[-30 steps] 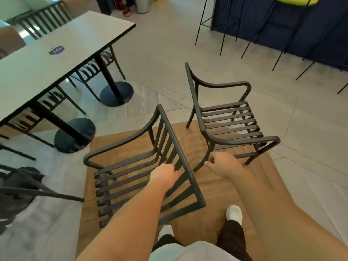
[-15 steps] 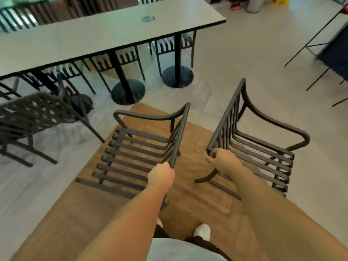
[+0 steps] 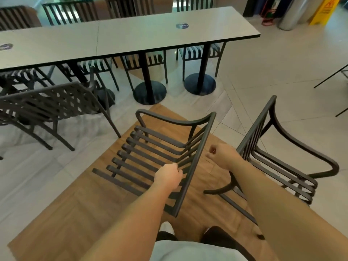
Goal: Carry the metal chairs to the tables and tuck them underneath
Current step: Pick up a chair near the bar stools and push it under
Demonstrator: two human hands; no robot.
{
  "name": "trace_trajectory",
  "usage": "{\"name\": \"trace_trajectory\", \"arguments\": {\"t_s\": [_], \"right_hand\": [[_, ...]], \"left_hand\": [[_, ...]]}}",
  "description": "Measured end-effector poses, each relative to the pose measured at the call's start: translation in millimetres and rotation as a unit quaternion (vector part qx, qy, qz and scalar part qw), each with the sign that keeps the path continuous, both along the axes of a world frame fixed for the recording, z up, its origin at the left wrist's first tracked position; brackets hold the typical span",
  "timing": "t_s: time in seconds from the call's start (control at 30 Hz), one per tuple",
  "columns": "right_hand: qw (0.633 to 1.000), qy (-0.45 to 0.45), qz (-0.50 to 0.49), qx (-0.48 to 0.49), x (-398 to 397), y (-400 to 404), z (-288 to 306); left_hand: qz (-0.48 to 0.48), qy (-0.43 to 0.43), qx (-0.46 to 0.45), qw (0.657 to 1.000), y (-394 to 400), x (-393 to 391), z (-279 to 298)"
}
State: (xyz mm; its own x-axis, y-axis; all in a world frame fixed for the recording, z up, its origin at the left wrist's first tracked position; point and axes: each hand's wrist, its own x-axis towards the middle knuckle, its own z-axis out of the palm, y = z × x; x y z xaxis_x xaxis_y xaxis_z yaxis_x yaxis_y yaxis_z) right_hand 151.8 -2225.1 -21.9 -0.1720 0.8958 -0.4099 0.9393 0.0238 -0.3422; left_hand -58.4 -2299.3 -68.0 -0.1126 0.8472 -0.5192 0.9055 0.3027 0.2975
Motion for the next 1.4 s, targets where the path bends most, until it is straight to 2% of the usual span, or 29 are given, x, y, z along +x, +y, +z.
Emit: {"name": "trace_trajectory", "arguments": {"t_s": [0.23,0.4,0.53,0.63,0.73,0.87,1.0,1.13,1.4], "right_hand": [[0.997,0.021,0.061,0.032,-17.7,43.4,-14.7],[0.985,-0.002,0.168,0.044,-14.2,90.4,-31.9],[0.966,-0.02,0.253,0.045,-3.1,126.1,-48.1],[0.953,-0.039,0.299,0.008,4.2,146.2,-53.7],[0.929,-0.071,0.361,-0.028,7.3,155.2,-59.3],[0.891,-0.105,0.441,-0.012,4.8,160.6,-71.9],[0.845,-0.141,0.516,0.004,-5.1,162.9,-85.6],[0.82,-0.168,0.546,0.044,-15.1,157.4,-97.0],[0.823,-0.17,0.533,0.096,-9.9,155.0,-106.1]], "left_hand": [[0.054,-0.046,-0.016,0.997,4.1,0.5,-1.4],[0.143,-0.083,-0.018,0.986,15.0,19.4,-7.8],[0.195,-0.074,-0.033,0.977,24.2,43.1,-16.0],[0.215,-0.072,-0.052,0.973,23.6,61.2,-21.3],[0.211,-0.098,-0.065,0.97,16.4,75.4,-27.2],[0.216,-0.051,-0.069,0.973,8.8,88.7,-42.2],[0.238,-0.041,-0.061,0.968,3.7,92.7,-57.5],[0.257,-0.035,-0.066,0.964,2.8,92.0,-64.0],[0.234,-0.045,-0.108,0.965,10.8,84.0,-64.4]]}}
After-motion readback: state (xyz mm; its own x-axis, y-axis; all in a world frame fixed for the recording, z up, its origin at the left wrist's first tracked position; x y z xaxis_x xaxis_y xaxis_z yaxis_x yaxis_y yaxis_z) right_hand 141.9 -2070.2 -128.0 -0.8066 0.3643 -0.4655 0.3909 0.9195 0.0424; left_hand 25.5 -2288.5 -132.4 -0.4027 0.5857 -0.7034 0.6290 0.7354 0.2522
